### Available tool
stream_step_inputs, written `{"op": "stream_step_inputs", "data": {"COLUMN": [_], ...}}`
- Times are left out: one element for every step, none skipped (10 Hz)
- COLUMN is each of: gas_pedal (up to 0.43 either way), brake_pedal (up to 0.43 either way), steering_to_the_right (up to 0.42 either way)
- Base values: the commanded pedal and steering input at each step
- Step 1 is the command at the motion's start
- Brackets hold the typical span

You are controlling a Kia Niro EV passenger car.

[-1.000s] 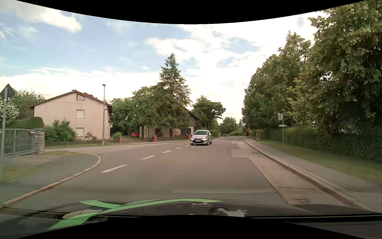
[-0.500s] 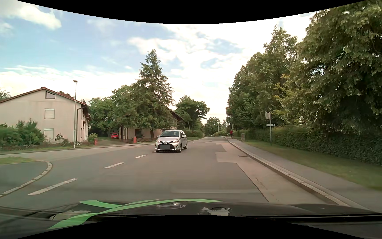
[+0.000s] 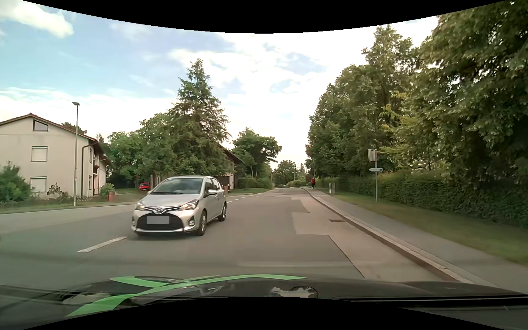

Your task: Follow the waypoints while adhering to traffic rules and regulations

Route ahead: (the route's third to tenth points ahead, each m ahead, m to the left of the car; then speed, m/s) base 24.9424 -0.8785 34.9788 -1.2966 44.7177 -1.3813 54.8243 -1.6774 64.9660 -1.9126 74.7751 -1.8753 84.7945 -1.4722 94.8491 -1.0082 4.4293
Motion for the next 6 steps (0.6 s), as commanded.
{"op": "stream_step_inputs", "data": {"gas_pedal": [0.157,0.157,0.177,0.189,0.189,0.189], "brake_pedal": [0.0,0.0,0.0,0.0,0.0,0.0], "steering_to_the_right": [0.025,0.027,0.031,0.035,0.036,0.036]}}
